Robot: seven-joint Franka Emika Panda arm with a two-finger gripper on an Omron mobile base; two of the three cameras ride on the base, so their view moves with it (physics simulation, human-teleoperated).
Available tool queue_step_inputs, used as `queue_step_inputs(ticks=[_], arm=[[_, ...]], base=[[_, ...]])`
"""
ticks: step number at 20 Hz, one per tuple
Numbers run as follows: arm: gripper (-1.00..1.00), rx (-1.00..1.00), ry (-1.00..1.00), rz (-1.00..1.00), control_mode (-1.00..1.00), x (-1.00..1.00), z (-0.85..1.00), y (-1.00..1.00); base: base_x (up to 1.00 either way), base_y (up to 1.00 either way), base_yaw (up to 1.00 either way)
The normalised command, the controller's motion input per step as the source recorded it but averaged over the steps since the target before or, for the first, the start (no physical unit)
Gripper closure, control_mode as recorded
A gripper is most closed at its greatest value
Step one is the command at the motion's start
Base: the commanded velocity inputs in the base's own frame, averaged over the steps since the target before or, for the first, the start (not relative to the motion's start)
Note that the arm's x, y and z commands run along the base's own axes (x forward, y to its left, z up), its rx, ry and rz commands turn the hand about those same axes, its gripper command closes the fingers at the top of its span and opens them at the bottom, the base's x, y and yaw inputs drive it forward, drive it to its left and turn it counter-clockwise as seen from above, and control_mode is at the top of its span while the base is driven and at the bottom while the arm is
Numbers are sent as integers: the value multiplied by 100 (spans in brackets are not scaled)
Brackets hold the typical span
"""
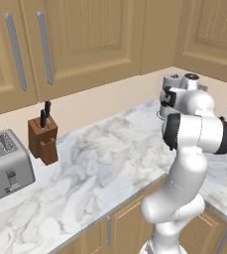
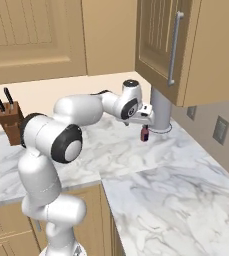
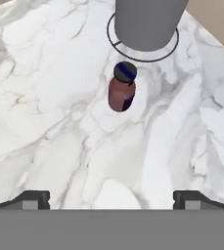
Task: Place the drinks on the dining counter in a tight cluster.
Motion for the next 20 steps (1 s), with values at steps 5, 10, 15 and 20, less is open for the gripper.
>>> queue_step_inputs(ticks=[5, 10, 15, 20], arm=[[-100, 0, 0, 0, -100, 42, -10, -6], [-100, 0, 0, 0, -100, 59, 0, 0], [-100, 0, 0, 0, -100, 39, -1, -9], [-100, 0, 0, 0, -100, 12, 0, -24]], base=[[0, 0, 0], [0, 0, 0], [0, 0, 0], [0, 0, 0]])
